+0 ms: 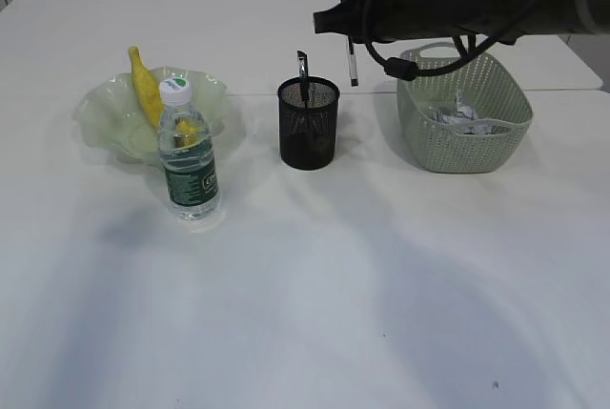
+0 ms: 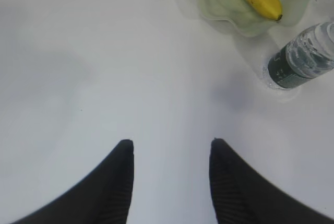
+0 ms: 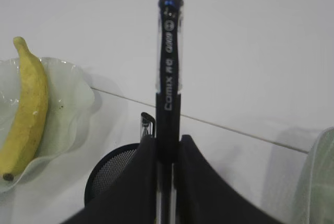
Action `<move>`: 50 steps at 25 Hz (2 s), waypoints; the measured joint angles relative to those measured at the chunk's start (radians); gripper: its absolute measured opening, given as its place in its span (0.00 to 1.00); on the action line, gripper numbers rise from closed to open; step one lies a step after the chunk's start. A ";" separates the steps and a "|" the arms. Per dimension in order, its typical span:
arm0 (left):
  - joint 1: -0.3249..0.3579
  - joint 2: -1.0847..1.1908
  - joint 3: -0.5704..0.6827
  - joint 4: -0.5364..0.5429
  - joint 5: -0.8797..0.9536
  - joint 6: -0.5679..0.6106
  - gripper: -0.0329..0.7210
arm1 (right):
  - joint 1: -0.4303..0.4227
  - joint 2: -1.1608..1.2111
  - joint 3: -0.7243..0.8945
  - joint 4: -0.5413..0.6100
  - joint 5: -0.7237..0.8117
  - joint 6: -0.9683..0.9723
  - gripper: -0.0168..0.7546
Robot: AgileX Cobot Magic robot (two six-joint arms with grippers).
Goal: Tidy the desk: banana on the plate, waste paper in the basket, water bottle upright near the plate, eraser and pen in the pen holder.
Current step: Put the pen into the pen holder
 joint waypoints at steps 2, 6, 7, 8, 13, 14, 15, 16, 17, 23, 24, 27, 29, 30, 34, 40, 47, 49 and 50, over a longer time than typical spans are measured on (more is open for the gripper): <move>0.000 0.000 0.000 -0.002 0.000 0.000 0.48 | 0.000 0.035 -0.050 0.004 0.000 0.000 0.09; 0.000 0.000 0.000 -0.002 0.000 0.000 0.48 | 0.000 0.084 -0.116 0.035 0.000 0.000 0.09; 0.000 0.000 0.000 -0.002 0.000 0.000 0.47 | 0.000 0.093 -0.127 0.052 0.000 0.000 0.09; 0.000 0.000 0.000 -0.002 0.000 0.000 0.47 | 0.000 0.104 -0.139 0.066 0.000 0.000 0.09; 0.000 0.000 0.000 -0.002 0.000 0.000 0.47 | 0.014 0.144 -0.159 0.084 -0.002 0.000 0.09; 0.000 0.000 0.000 -0.002 0.000 0.000 0.47 | 0.017 0.148 -0.160 0.085 -0.008 0.000 0.09; 0.000 0.000 0.000 -0.002 0.000 0.000 0.47 | 0.021 0.152 -0.160 0.086 -0.013 0.000 0.09; 0.000 0.000 0.000 -0.002 0.000 0.000 0.47 | 0.026 0.158 -0.163 0.086 -0.015 0.000 0.09; 0.000 0.000 0.000 -0.002 0.000 0.000 0.47 | 0.028 0.163 -0.169 0.086 -0.018 0.000 0.09; 0.000 0.000 0.000 -0.002 0.000 0.000 0.47 | 0.034 0.215 -0.200 0.089 -0.019 0.000 0.09; 0.000 0.000 0.000 -0.002 0.000 0.000 0.47 | 0.034 0.220 -0.203 0.089 -0.021 0.000 0.09; 0.000 0.000 0.000 -0.002 0.000 0.000 0.47 | 0.034 0.233 -0.205 0.090 -0.049 0.000 0.09; 0.000 0.000 0.000 -0.002 0.000 0.000 0.47 | 0.034 0.242 -0.209 0.090 -0.067 0.000 0.09; 0.000 0.000 0.000 -0.002 0.000 0.000 0.47 | 0.034 0.247 -0.209 0.090 -0.073 0.000 0.09; 0.000 0.000 0.000 -0.002 0.000 0.000 0.47 | 0.034 0.270 -0.209 0.092 -0.092 0.002 0.09; 0.000 0.000 0.000 -0.004 0.000 0.000 0.47 | 0.034 0.282 -0.209 0.094 -0.094 0.002 0.09; 0.000 0.000 0.000 -0.004 -0.002 0.000 0.47 | 0.034 0.294 -0.209 0.094 -0.092 0.002 0.09; 0.000 0.000 0.000 -0.004 -0.002 0.000 0.47 | 0.034 0.294 -0.209 0.094 -0.092 0.002 0.10; 0.000 0.000 0.000 -0.004 -0.002 0.000 0.47 | 0.034 0.294 -0.209 0.094 -0.092 0.002 0.10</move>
